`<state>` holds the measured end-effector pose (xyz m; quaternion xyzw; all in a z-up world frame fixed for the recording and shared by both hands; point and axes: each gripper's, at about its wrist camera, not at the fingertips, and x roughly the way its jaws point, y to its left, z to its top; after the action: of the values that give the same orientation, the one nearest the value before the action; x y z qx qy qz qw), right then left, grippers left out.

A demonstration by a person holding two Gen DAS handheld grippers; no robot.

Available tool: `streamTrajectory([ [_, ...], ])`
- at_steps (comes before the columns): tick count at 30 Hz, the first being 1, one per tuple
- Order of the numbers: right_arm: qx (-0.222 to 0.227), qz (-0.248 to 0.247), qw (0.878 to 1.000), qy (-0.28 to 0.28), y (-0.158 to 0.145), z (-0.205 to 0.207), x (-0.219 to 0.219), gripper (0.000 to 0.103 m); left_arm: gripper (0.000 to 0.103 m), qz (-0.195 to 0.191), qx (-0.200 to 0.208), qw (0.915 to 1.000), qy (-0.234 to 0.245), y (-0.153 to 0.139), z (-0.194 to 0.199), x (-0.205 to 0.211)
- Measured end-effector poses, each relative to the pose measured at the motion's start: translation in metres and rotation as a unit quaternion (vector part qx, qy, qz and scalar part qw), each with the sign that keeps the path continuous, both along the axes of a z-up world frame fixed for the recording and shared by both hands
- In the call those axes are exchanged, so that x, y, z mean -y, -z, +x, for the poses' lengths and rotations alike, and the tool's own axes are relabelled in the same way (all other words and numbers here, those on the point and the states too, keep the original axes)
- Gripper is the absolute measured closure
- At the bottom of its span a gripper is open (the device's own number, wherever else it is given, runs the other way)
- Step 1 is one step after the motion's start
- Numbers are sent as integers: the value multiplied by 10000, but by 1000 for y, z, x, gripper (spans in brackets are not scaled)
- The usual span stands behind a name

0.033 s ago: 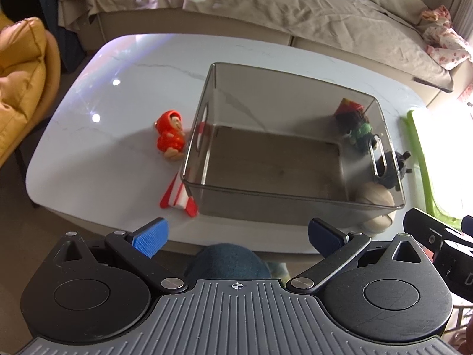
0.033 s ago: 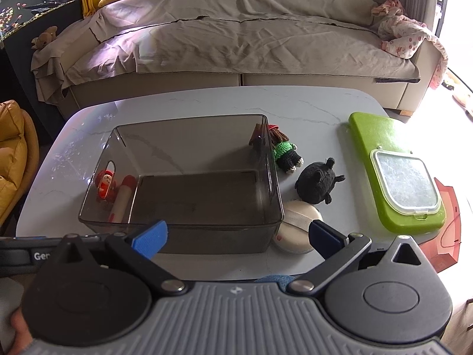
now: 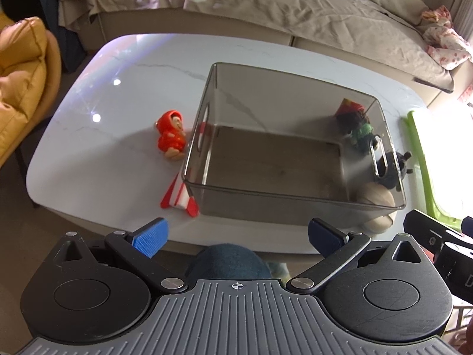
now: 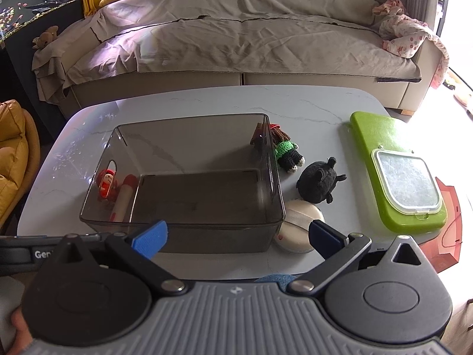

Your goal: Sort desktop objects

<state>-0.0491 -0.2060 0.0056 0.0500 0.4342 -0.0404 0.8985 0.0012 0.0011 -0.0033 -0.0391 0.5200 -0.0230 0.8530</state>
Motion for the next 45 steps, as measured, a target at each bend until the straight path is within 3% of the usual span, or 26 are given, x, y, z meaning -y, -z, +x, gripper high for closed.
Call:
streamTrajectory([
  [8,-276,87,9996,-2,12,0,2,0,0,-135,-228,9997,1,16,6,-6],
  [12,-430,136,9990,32,18,3,5,0,0,-23,-405,9992,13,19,6,-1],
  [45,-406,126,9990,100,18,3,13,0,0,-94,-427,9988,225,19,5,10],
])
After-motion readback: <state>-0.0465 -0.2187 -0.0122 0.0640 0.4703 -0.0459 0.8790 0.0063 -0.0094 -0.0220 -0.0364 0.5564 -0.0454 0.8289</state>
